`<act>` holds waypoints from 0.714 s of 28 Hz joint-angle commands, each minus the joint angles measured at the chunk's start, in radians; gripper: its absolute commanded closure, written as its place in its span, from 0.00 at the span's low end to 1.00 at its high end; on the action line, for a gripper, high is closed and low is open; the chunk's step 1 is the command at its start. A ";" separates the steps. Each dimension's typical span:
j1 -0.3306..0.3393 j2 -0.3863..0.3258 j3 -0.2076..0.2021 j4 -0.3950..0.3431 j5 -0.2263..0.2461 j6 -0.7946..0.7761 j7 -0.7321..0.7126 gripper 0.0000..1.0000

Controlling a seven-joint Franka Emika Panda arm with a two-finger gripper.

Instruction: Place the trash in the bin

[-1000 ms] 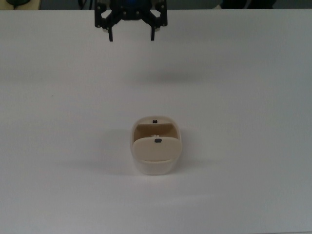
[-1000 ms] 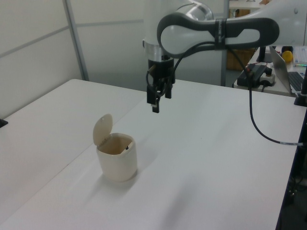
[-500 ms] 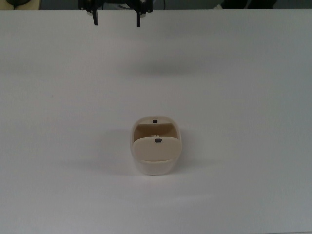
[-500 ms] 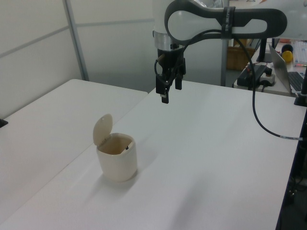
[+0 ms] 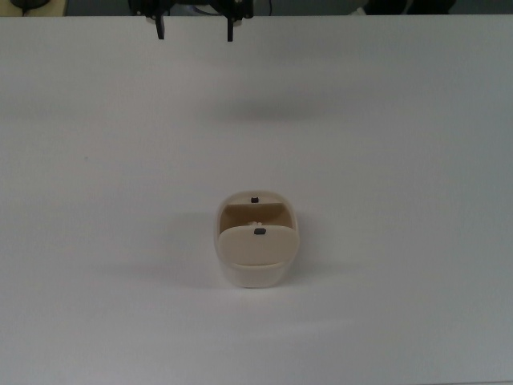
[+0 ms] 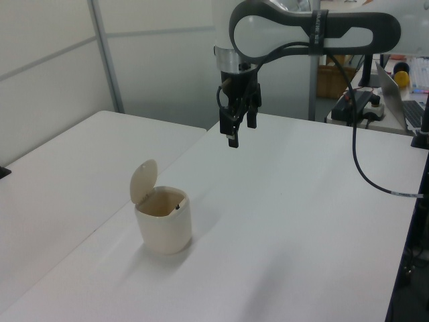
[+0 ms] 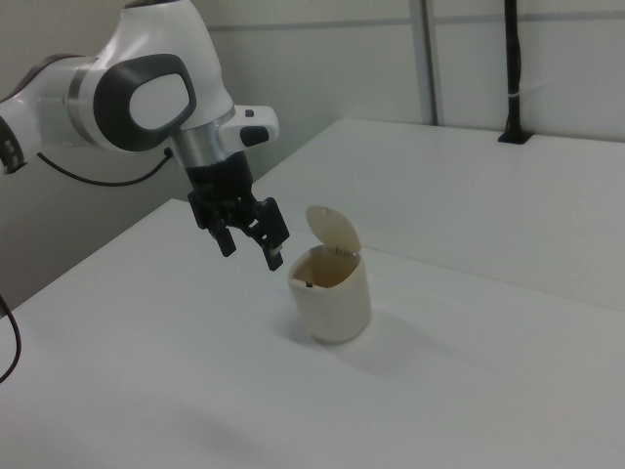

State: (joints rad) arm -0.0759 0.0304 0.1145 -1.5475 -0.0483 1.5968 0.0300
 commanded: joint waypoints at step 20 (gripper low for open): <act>-0.002 -0.001 -0.024 0.018 0.016 -0.014 -0.018 0.00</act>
State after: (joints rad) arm -0.0779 0.0295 0.0949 -1.5426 -0.0483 1.5968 0.0280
